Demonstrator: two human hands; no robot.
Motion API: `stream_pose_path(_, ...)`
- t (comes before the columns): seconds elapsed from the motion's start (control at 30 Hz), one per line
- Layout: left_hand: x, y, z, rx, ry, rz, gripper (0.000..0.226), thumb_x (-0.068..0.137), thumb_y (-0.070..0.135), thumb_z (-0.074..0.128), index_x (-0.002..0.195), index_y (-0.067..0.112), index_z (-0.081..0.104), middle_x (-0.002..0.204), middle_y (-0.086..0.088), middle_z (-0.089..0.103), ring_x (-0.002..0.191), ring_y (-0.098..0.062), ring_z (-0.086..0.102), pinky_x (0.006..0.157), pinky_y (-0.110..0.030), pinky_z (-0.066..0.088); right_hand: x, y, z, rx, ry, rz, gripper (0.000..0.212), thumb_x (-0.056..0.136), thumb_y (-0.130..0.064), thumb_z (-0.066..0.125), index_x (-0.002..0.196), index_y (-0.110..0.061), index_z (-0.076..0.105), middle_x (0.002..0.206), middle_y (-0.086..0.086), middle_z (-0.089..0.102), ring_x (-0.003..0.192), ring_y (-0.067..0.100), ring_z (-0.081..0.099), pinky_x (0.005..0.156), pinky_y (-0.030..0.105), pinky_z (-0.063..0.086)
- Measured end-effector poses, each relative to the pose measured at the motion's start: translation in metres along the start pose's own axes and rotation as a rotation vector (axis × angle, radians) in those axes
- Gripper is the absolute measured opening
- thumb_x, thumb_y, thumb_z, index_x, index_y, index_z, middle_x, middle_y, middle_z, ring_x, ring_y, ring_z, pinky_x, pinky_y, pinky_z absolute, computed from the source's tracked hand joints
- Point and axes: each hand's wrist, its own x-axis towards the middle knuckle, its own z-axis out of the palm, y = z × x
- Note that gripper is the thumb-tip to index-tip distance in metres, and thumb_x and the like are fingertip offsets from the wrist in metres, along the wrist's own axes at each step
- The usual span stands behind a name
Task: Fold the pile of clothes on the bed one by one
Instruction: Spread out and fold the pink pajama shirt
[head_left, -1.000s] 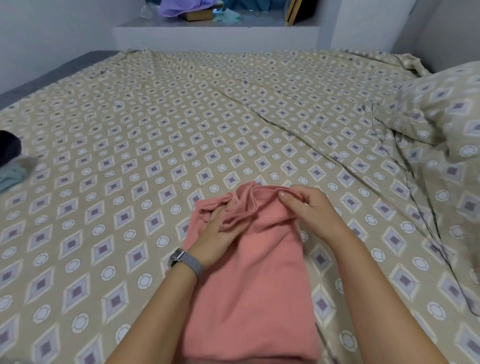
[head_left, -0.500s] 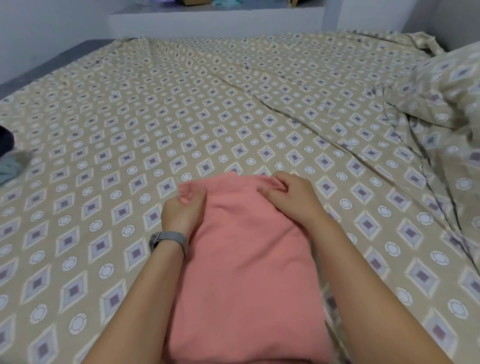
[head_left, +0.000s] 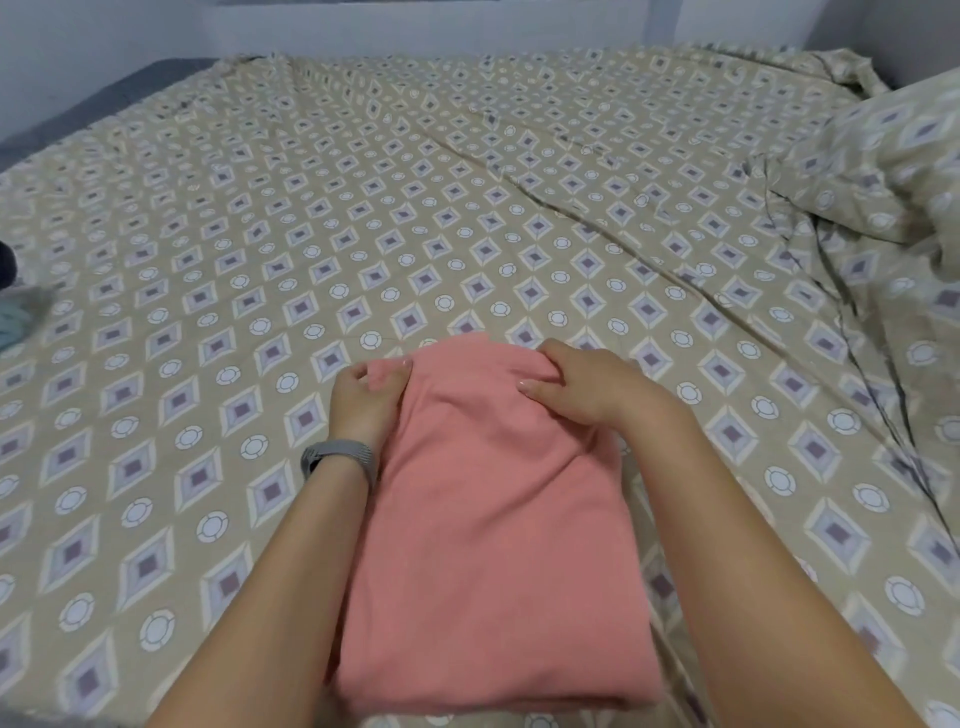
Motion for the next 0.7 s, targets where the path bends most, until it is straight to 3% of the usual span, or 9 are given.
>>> stream_pose_path(0.1,0.002,-0.002,-0.002,0.223,0.147,0.002,0.054,0.082,0.057,0.063,0.107,0.01,0.056,0.104,-0.004,0.065,0.096,-0.023,0.06,0.083,-0.03,0.045,-0.002,0.0,-0.003,0.269,0.103,-0.094,0.036,0.088,-0.049,0.063,0.114,-0.026,0.055,0.1,-0.007,0.062,0.099,0.019,0.055,0.09,0.035,0.042)
stream_pose_path(0.17,0.002,-0.001,-0.004,0.34,0.079,0.009,0.072,0.079,0.068,0.054,0.117,0.007,0.056,0.112,-0.008,0.064,0.102,-0.029,0.06,0.087,-0.034,0.046,-0.003,0.002,-0.005,0.639,0.122,-0.083,0.027,0.085,-0.043,0.07,0.103,-0.026,0.06,0.092,-0.009,0.063,0.086,0.014,0.059,0.075,0.028,0.047)
stream_pose_path(0.27,0.0,-0.002,-0.004,0.408,-0.072,0.077,0.061,0.083,0.052,0.062,0.126,0.01,0.052,0.121,-0.007,0.06,0.108,-0.027,0.057,0.091,-0.034,0.046,0.002,0.003,0.006,1.022,0.263,0.015,0.024,0.079,-0.026,0.08,0.093,-0.032,0.062,0.099,-0.003,0.062,0.082,0.015,0.059,0.067,0.024,0.05)
stream_pose_path(0.37,0.001,-0.007,-0.006,0.423,-0.041,0.207,0.038,0.09,0.026,0.064,0.124,0.009,0.056,0.112,-0.01,0.065,0.093,-0.02,0.056,0.079,-0.024,0.038,0.012,0.006,0.022,0.803,0.454,0.099,0.022,0.078,-0.023,0.079,0.088,-0.034,0.062,0.105,-0.008,0.062,0.092,0.013,0.056,0.091,0.036,0.049)
stream_pose_path(0.43,0.0,-0.009,-0.008,0.386,0.018,0.214,0.031,0.092,0.021,0.063,0.12,0.009,0.06,0.105,-0.01,0.067,0.091,-0.019,0.057,0.078,-0.021,0.036,0.013,0.005,0.027,0.642,0.561,0.128,0.02,0.083,-0.025,0.074,0.093,-0.035,0.06,0.11,-0.006,0.059,0.091,0.011,0.055,0.098,0.039,0.043)
stream_pose_path(0.53,-0.003,-0.006,-0.012,0.365,0.068,0.157,0.028,0.095,0.036,0.055,0.105,0.012,0.065,0.096,-0.008,0.067,0.092,-0.023,0.061,0.08,-0.028,0.043,0.009,-0.004,0.029,0.406,0.721,0.129,0.026,0.086,-0.027,0.068,0.11,-0.034,0.059,0.109,-0.005,0.046,0.104,0.018,0.052,0.098,0.039,0.032)
stream_pose_path(0.6,-0.007,0.003,-0.02,0.348,-0.015,0.058,0.041,0.091,0.056,0.052,0.084,0.016,0.056,0.079,-0.005,0.061,0.073,-0.025,0.056,0.068,-0.034,0.048,0.002,-0.016,0.02,0.293,0.823,0.071,0.038,0.084,-0.035,0.068,0.121,-0.035,0.058,0.12,-0.005,0.048,0.121,0.021,0.042,0.096,0.038,0.027)
stream_pose_path(0.63,-0.011,0.008,-0.024,0.345,-0.103,-0.006,0.048,0.085,0.063,0.055,0.08,0.016,0.049,0.073,-0.004,0.055,0.065,-0.023,0.052,0.058,-0.031,0.044,-0.002,-0.022,0.014,0.27,0.805,0.006,0.044,0.082,-0.041,0.068,0.125,-0.038,0.056,0.127,-0.007,0.049,0.127,0.02,0.037,0.098,0.039,0.025)
stream_pose_path(0.7,-0.019,0.011,-0.027,0.429,-0.27,-0.042,0.051,0.076,0.064,0.067,0.081,0.016,0.051,0.075,0.001,0.057,0.064,-0.018,0.054,0.052,-0.024,0.039,-0.007,-0.032,0.007,0.158,0.504,-0.149,0.057,0.081,-0.057,0.061,0.135,-0.042,0.047,0.142,-0.013,0.044,0.139,0.016,0.028,0.108,0.045,0.017)
